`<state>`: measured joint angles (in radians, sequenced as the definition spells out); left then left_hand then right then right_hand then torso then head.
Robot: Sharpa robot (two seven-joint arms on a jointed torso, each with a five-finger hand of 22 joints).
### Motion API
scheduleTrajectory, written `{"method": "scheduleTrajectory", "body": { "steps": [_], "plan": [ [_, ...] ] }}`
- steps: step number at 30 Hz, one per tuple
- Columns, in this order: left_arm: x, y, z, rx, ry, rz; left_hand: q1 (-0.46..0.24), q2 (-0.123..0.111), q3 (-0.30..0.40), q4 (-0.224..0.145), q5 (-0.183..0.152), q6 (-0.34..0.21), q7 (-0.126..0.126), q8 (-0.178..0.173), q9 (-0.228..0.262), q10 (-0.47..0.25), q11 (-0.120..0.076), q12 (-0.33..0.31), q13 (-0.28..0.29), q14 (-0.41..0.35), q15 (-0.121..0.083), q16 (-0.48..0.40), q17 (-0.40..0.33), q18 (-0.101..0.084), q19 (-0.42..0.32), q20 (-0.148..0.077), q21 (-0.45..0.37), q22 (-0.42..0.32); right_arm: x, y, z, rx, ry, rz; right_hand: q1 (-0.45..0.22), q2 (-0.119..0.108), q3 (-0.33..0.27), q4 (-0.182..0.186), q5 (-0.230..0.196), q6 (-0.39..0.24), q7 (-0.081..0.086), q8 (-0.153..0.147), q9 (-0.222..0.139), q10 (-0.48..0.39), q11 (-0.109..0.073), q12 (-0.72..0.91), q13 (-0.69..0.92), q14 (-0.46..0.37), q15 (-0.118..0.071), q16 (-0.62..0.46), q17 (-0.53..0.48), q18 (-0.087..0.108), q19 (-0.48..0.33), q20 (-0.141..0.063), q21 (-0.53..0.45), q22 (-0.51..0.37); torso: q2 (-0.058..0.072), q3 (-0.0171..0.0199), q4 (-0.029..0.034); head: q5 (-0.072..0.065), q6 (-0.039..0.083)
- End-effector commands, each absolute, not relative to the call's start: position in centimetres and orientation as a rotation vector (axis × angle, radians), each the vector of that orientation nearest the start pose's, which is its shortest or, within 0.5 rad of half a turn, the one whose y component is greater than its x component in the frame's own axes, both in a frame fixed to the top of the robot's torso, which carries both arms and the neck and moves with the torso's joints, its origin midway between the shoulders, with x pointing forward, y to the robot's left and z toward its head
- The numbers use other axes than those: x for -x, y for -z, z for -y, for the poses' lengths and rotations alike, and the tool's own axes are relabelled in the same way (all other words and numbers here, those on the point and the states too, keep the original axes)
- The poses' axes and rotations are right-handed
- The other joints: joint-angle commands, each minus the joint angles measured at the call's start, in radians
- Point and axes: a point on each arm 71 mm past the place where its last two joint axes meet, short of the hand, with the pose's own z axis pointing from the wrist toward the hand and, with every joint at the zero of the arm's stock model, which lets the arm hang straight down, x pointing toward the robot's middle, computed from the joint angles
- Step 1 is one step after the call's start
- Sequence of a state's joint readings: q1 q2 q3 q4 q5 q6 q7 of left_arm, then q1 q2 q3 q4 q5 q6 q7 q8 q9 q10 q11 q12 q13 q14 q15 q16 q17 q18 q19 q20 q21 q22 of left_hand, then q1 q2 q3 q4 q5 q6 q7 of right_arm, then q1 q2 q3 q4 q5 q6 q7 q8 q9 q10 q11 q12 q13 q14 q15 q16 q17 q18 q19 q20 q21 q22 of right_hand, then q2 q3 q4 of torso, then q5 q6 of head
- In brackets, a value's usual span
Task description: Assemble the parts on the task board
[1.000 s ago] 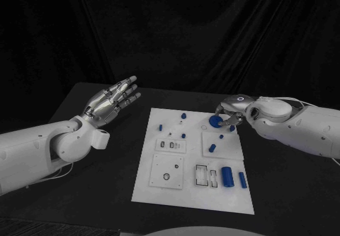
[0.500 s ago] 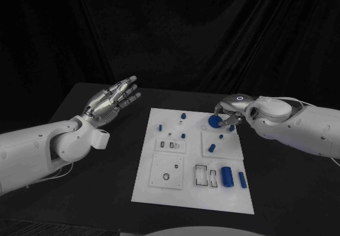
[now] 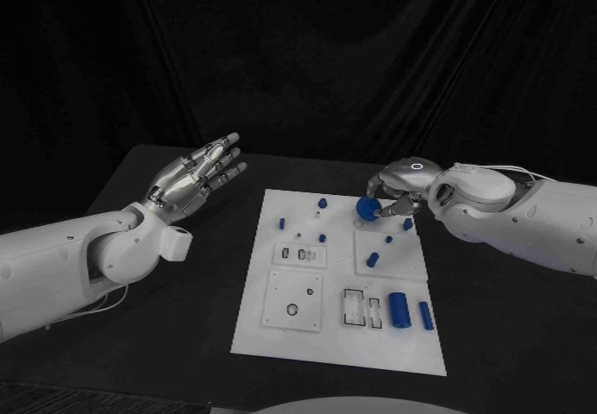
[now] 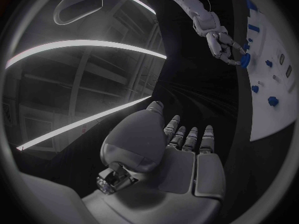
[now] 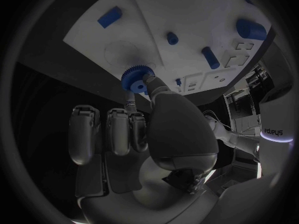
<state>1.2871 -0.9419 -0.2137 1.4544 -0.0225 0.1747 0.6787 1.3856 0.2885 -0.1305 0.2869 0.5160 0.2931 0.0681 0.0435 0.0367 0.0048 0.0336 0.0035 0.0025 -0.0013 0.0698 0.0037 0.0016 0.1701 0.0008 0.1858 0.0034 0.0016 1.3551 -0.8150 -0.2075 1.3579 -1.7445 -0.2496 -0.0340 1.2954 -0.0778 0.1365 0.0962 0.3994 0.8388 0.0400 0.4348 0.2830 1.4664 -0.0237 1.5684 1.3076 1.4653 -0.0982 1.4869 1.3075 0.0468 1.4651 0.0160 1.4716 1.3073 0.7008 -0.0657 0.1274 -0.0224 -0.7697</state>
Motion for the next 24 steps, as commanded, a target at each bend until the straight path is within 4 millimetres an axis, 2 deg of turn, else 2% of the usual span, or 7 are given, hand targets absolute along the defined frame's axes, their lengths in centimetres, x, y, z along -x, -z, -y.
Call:
{"method": "scheduleTrajectory", "body": {
  "steps": [1,9,16,24],
  "plan": [
    [-47.7,17.7,-26.1,0.860,1.970,-1.375,0.011,-0.002,0.005,-0.002,0.005,0.005,0.001,0.006,0.001,0.002,0.004,-0.001,0.000,0.001,-0.005,-0.004,-0.002,0.010,-0.001,-0.004,-0.003,-0.002,-51.6,17.4,22.3,0.573,-0.367,-1.603,-0.013,-0.001,0.001,0.008,0.008,-0.006,-0.003,0.018,0.311,0.104,-0.004,0.002,0.263,0.079,-0.006,0.005,0.121,-0.017,0.043,-0.006,0.005,0.194,-0.001,-0.0016,0.0003,0.003,-0.002],
    [-47.7,17.7,-26.0,0.862,1.969,-1.380,0.011,-0.002,0.005,-0.001,0.004,0.004,0.001,0.006,0.001,0.003,0.005,-0.001,0.000,0.001,-0.004,-0.004,-0.002,0.010,-0.001,-0.003,-0.003,-0.002,-51.7,17.4,20.0,0.583,-0.412,-1.631,-0.017,-0.003,0.007,0.015,0.015,-0.017,0.000,0.004,0.303,0.104,-0.003,0.002,0.263,0.079,-0.006,0.007,0.123,-0.016,0.042,-0.006,0.003,0.194,0.001,-0.0010,0.0019,0.007,-0.008],
    [-47.8,17.7,-25.8,0.859,1.975,-1.383,0.011,-0.002,0.004,-0.001,0.004,0.005,0.001,0.006,0.001,0.003,0.005,-0.001,0.000,0.001,-0.003,-0.004,-0.002,0.010,-0.001,-0.003,-0.003,-0.002,-52.4,17.5,17.6,0.615,-0.440,-1.634,-0.016,-0.003,0.009,0.015,0.016,-0.020,0.001,0.000,0.300,0.104,-0.003,0.002,0.263,0.083,-0.006,0.017,0.142,-0.019,0.047,-0.006,0.012,0.200,0.001,0.0006,0.0032,0.000,-0.011],
    [-47.8,17.8,-25.8,0.860,1.975,-1.386,0.011,-0.002,0.004,-0.001,0.004,0.005,0.001,0.007,0.002,0.003,0.005,-0.001,0.000,0.001,-0.003,-0.004,-0.002,0.010,-0.001,-0.003,-0.003,-0.002,-53.0,17.9,15.6,0.646,-0.454,-1.642,-0.013,-0.005,0.016,0.016,0.019,-0.028,0.003,-0.013,0.291,0.104,-0.002,0.002,0.263,0.083,-0.006,0.019,0.144,-0.019,0.048,-0.006,0.013,0.202,0.001,0.0013,0.0009,0.006,-0.014]
  ]
}}
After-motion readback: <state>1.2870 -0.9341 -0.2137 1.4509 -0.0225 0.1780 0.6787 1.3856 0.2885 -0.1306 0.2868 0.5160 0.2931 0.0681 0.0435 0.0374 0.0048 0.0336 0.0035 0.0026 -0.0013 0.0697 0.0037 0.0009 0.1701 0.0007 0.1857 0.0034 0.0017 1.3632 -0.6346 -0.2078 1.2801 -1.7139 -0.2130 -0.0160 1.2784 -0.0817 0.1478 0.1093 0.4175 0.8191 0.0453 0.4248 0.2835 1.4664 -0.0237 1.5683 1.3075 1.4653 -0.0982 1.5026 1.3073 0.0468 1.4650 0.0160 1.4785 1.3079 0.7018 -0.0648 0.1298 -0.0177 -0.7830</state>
